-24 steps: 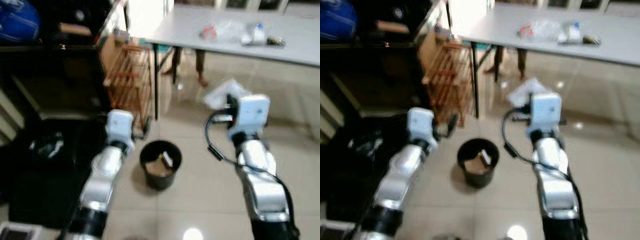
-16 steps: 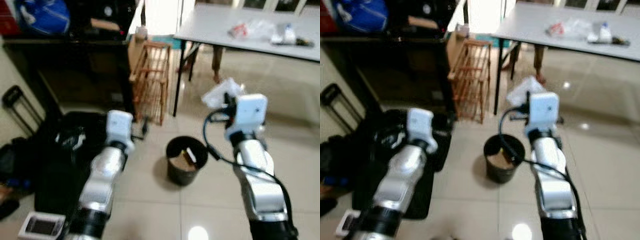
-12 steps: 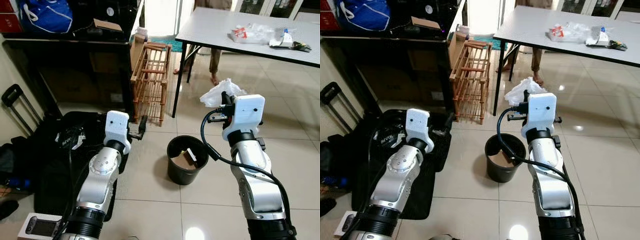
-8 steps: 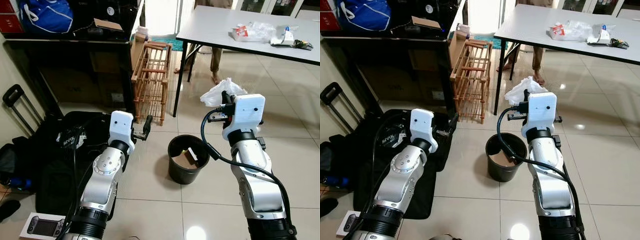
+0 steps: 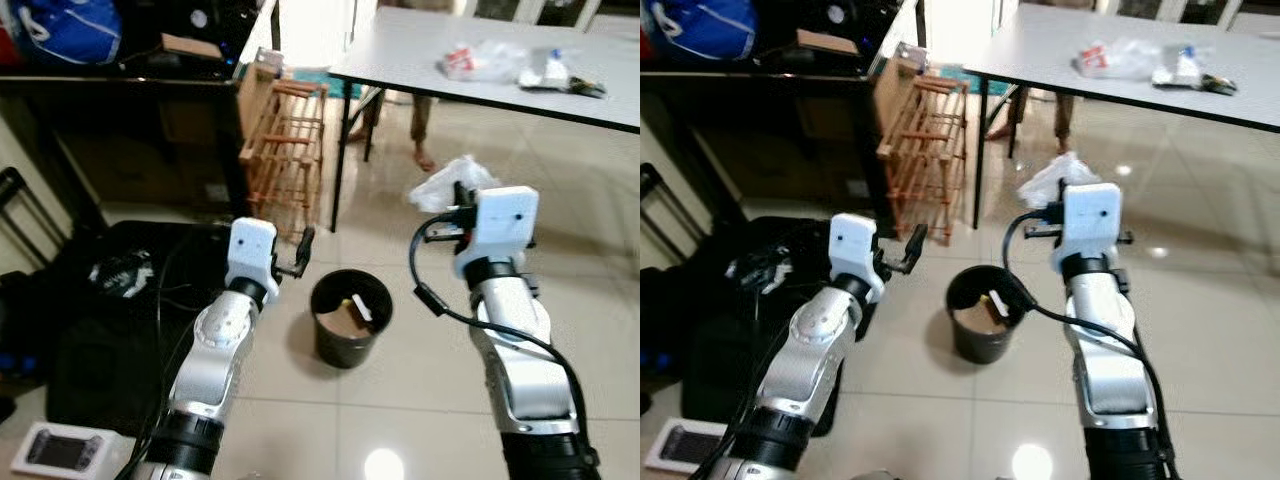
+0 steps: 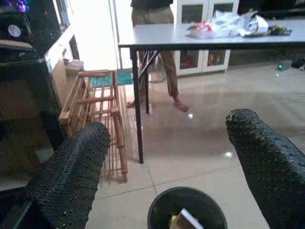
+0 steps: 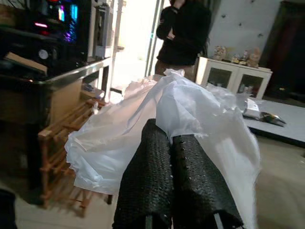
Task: Picking trash to rubbish bin
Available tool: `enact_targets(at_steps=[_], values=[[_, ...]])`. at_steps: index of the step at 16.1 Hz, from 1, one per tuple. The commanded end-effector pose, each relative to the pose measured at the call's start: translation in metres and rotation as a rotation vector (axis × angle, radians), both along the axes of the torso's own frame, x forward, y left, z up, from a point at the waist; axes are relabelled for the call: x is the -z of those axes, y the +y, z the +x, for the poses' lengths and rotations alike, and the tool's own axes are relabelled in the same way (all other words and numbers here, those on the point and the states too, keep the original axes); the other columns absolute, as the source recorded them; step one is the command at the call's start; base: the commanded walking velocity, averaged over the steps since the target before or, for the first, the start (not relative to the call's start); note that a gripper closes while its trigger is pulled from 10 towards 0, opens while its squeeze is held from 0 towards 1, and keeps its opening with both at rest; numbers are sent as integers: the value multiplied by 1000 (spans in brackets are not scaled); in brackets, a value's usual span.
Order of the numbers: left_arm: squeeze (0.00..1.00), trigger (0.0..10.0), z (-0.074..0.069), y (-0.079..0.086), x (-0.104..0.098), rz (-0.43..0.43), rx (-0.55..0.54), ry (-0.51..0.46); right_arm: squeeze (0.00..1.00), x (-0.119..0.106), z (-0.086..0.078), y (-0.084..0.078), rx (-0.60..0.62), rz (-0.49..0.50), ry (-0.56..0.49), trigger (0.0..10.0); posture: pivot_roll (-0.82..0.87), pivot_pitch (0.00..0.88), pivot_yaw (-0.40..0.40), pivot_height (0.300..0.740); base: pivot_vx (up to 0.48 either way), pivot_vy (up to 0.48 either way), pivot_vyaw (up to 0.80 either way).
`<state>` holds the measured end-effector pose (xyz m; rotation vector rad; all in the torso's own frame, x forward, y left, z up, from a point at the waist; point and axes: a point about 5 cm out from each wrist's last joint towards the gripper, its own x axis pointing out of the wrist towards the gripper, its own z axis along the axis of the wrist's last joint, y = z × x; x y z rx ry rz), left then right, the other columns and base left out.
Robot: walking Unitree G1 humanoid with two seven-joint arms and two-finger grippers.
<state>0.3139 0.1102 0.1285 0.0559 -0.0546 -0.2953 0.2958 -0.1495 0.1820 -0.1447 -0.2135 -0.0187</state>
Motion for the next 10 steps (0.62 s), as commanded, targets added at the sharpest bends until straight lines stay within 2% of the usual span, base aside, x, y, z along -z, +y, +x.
enact_targets(at_steps=[1,5,8,10], values=[[0,10000,0,7,4,12,-15,13,0,-2,1,6,-17,2,-9,10000,-3,33,3,740,0,0,0],[0,10000,-1,7,4,7,-15,12,0,-1,0,7,-23,-3,-3,10000,-6,37,2,740,0,0,0],[0,10000,-3,3,4,-17,39,11,0,0,0,7,-25,-10,2,10000,-9,38,0,740,0,0,0],[0,10000,-4,1,4,-24,62,5,0,-1,0,7,-26,-16,2,10000,-15,39,-2,740,270,0,0]])
